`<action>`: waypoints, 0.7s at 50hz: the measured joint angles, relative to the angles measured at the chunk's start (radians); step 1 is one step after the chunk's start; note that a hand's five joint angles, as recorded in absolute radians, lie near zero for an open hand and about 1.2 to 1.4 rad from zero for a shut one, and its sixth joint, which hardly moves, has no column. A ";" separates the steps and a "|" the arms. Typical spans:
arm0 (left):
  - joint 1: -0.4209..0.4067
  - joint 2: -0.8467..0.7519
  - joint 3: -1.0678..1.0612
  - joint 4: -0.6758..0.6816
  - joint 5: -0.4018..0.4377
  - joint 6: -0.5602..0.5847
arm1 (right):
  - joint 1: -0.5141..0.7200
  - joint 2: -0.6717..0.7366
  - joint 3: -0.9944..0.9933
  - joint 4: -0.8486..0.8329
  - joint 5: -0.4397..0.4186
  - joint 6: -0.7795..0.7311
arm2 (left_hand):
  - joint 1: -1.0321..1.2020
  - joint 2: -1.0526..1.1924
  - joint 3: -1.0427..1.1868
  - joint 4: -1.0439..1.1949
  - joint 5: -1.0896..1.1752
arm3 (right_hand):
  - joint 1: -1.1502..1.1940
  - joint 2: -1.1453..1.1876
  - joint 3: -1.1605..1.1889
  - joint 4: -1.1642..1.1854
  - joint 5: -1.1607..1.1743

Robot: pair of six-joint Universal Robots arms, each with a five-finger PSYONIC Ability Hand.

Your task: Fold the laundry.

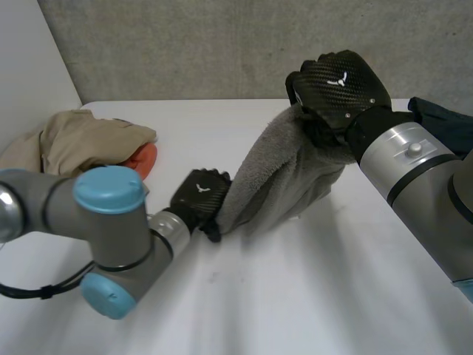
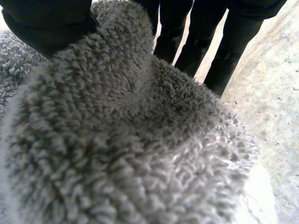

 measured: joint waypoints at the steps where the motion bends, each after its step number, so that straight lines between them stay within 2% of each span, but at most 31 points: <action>1: -0.014 -0.021 0.025 -0.011 -0.007 -0.019 | 0.004 -0.002 -0.006 0.002 0.002 0.012 | 0.226 0.184 0.195 0.198 0.195 | 0.000 0.000 0.000 0.000 0.000; 3: -0.037 -0.053 0.069 -0.031 -0.027 -0.044 | 0.007 -0.003 -0.015 0.004 0.008 0.028 | 0.505 0.449 0.434 0.440 0.430 | 0.000 0.000 0.000 0.000 0.000; 5: -0.054 -0.076 0.114 -0.054 -0.071 -0.062 | 0.007 -0.002 -0.024 0.008 0.019 0.038 | 0.778 0.769 0.771 0.772 0.752 | 0.000 0.000 0.000 0.000 0.000; 11: -0.053 -0.018 0.162 -0.105 -0.224 -0.067 | -0.031 0.014 -0.052 0.059 0.038 0.006 | 0.778 0.822 0.825 0.835 0.778 | 0.000 0.000 0.000 0.000 0.000; 14: -0.035 0.052 0.138 -0.128 -0.246 -0.056 | -0.078 0.039 -0.075 0.096 0.040 -0.043 | 0.778 0.822 0.825 0.835 0.778 | 0.000 0.000 0.000 0.000 0.000; 17: -0.015 0.147 0.086 -0.158 -0.222 -0.037 | -0.141 0.085 -0.113 0.134 0.039 -0.117 | 0.778 0.822 0.825 0.835 0.778 | 0.000 0.000 0.000 0.000 0.000; 20: -0.003 0.238 0.021 -0.183 -0.155 -0.014 | -0.192 0.153 -0.173 0.153 0.040 -0.191 | 0.778 0.822 0.825 0.835 0.778 | 0.001 0.000 0.000 0.000 0.000; 23: 0.001 0.299 -0.037 -0.195 -0.086 0.003 | -0.214 0.243 -0.242 0.136 0.039 -0.232 | 0.778 0.822 0.825 0.835 0.778 | 0.019 0.000 0.000 0.000 0.000; 26: 0.001 0.319 -0.064 -0.197 -0.054 0.009 | -0.216 0.291 -0.274 0.111 0.038 -0.241 | 0.778 0.823 0.826 0.835 0.778 | 0.025 0.000 0.000 0.000 0.000; 28: 0.000 0.326 -0.083 -0.196 -0.033 0.012 | -0.205 0.381 -0.322 0.032 0.034 -0.247 | 0.778 0.823 0.826 0.835 0.778 | -0.027 -0.096 -0.117 -0.112 -0.059; 32: -0.002 0.317 -0.088 -0.195 -0.029 0.010 | -0.163 0.506 -0.358 -0.163 0.017 -0.243 | 0.778 0.823 0.826 0.835 0.796 | -0.626 -0.734 -0.737 -0.746 -0.685; 34: -0.002 0.309 -0.083 -0.195 -0.038 0.008 | -0.137 0.556 -0.361 -0.273 0.010 -0.241 | 0.778 0.823 0.826 0.835 0.796 | -0.819 -0.921 -0.933 -0.937 -0.888; 35: -0.002 0.307 -0.081 -0.195 -0.042 0.007 | -0.127 0.571 -0.361 -0.310 0.009 -0.240 | 0.778 0.823 0.826 0.835 0.796 | -0.838 -0.943 -0.960 -0.964 -0.913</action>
